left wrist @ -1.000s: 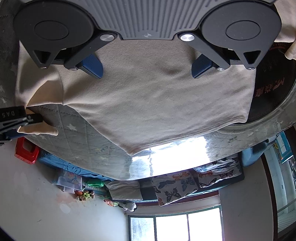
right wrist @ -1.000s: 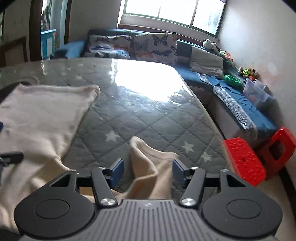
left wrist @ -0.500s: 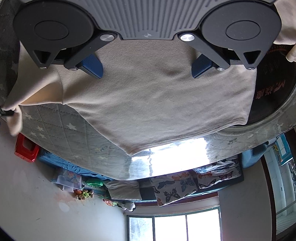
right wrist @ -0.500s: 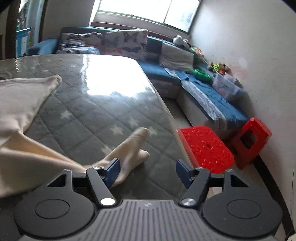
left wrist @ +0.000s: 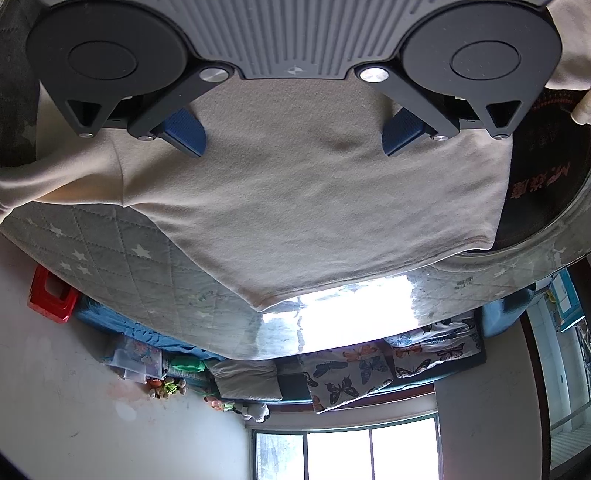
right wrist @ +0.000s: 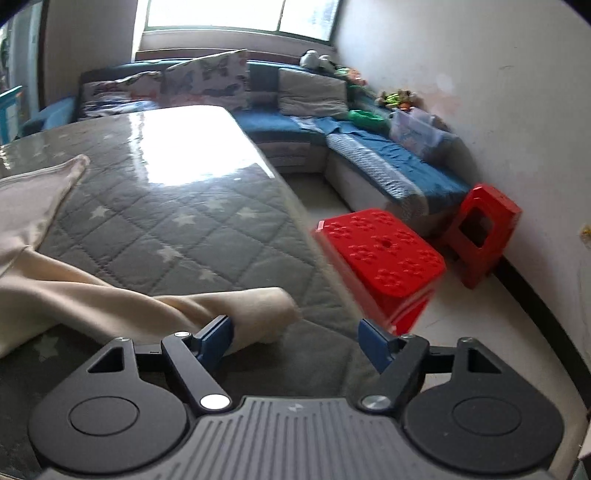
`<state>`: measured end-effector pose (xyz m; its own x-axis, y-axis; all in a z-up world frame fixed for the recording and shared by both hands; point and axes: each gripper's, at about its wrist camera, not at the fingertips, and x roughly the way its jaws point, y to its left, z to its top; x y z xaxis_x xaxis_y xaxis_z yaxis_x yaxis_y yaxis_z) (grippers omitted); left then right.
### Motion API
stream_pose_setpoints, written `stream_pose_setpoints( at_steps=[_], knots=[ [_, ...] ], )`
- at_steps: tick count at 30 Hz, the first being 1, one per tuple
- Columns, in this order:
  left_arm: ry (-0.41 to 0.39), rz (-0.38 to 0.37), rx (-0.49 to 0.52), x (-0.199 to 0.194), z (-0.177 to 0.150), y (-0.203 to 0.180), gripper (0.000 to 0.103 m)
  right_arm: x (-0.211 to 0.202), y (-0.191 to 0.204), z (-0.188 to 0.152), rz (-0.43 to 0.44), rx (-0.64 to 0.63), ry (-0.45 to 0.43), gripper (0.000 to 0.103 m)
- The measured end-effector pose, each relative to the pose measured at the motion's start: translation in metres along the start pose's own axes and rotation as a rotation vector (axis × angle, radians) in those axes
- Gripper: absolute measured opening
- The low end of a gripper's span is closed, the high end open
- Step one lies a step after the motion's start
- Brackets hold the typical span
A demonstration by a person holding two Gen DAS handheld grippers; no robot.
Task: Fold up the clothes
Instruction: 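Lift the cloth edge with the right gripper toward the left gripper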
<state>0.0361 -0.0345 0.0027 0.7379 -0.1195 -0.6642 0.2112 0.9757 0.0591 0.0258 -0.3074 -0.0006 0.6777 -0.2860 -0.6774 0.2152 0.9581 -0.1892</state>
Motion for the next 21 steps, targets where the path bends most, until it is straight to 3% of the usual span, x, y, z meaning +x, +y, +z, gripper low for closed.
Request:
stream_pose_setpoints(
  at_steps=[5,11,14,17,21],
  knots=[
    [-0.009,-0.013,0.049,-0.008,0.005,-0.011,0.103,-0.005,-0.006,0.006,0.033,0.034,-0.035,0.076],
    [-0.008,-0.105,0.082,-0.014,0.008,-0.024,0.103,-0.01,-0.008,0.016,0.102,0.067,-0.079,0.078],
    [0.005,-0.161,0.099,-0.014,0.007,-0.032,0.103,-0.002,-0.002,0.019,0.147,0.06,-0.061,0.078],
    [0.029,-0.195,0.117,-0.013,0.002,-0.038,0.103,0.009,0.001,0.015,0.146,0.064,-0.011,0.078],
    [0.023,-0.213,0.146,-0.012,-0.006,-0.043,0.103,0.008,-0.001,0.016,0.134,0.072,-0.023,0.077]
  ],
)
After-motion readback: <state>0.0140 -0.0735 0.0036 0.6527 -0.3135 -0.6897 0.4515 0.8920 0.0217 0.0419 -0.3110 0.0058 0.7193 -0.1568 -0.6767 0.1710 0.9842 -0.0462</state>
